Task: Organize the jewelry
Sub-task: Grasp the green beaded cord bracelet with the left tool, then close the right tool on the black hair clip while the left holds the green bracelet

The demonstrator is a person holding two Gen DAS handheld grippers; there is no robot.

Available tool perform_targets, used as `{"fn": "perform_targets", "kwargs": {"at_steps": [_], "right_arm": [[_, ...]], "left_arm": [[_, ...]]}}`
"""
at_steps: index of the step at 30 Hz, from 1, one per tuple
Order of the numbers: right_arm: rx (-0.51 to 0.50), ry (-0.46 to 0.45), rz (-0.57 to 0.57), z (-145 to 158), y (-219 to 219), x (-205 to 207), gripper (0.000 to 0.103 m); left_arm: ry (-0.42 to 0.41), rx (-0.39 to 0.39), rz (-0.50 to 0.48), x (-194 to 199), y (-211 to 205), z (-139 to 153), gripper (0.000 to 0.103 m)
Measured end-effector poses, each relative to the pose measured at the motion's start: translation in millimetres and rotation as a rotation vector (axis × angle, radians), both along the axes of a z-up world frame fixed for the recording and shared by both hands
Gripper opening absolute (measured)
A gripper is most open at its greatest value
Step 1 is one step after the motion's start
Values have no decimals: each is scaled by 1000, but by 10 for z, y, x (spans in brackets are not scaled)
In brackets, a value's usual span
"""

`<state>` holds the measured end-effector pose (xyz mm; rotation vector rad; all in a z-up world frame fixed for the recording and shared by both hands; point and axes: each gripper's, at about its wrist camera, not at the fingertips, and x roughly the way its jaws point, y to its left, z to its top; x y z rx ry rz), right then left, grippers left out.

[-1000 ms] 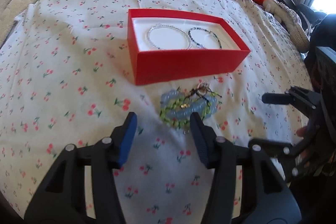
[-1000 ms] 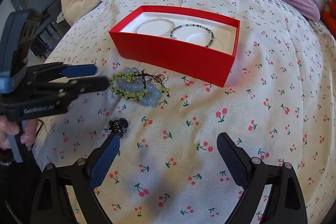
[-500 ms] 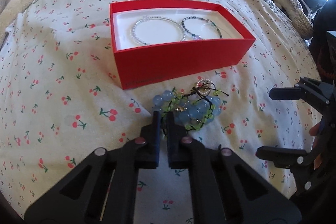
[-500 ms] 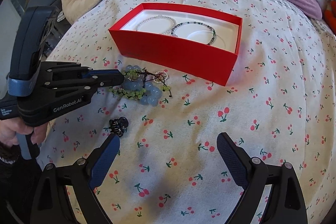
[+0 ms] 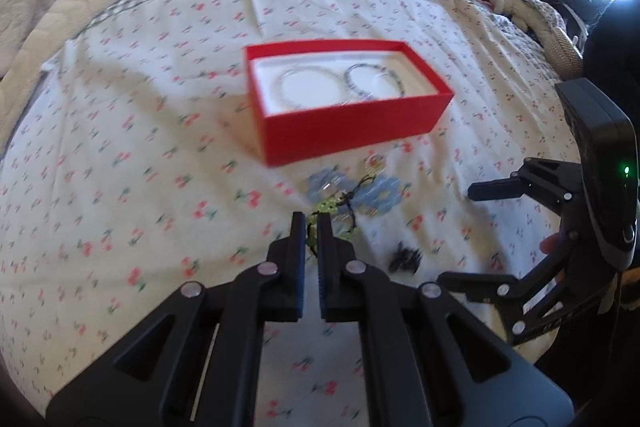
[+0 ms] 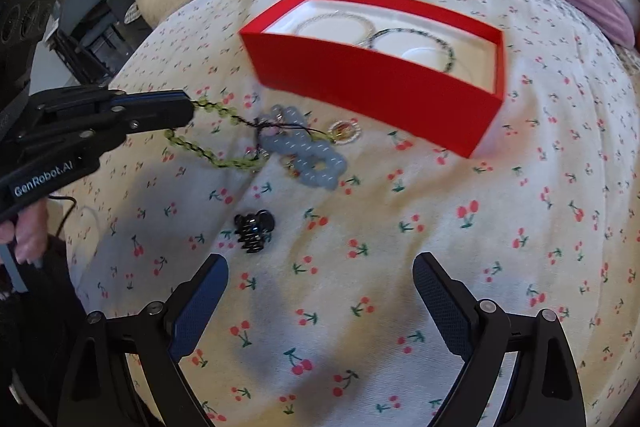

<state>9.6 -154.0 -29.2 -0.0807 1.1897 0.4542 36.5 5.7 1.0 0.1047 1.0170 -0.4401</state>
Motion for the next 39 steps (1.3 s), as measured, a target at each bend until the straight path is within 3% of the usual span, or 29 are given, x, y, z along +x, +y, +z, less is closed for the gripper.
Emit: {"fn": "perform_targets", "kwargs": {"at_steps": [8, 11, 12, 14, 16, 23, 29, 39], "right_arm": [[50, 49, 20, -96, 158, 20, 94], [56, 39, 24, -106, 210, 49, 94], [54, 27, 37, -104, 246, 49, 94], [45, 9, 56, -107, 311, 25, 92], [31, 0, 80, -126, 375, -2, 85], [28, -25, 103, -177, 426, -17, 74], [40, -33, 110, -166, 414, 19, 49], [37, -54, 119, -176, 462, 32, 47]], "left_arm": [[56, 27, 35, -142, 352, -162, 6], [41, 58, 31, -185, 430, -218, 8], [28, 73, 17, -197, 439, -233, 12], [12, 90, 3, -210, 454, -253, 47], [4, 57, -11, -221, 476, -266, 56], [48, 78, -29, -162, 436, -443, 56], [61, 42, -15, -131, 450, -464, 56], [52, 52, -92, -159, 321, -505, 57]]}}
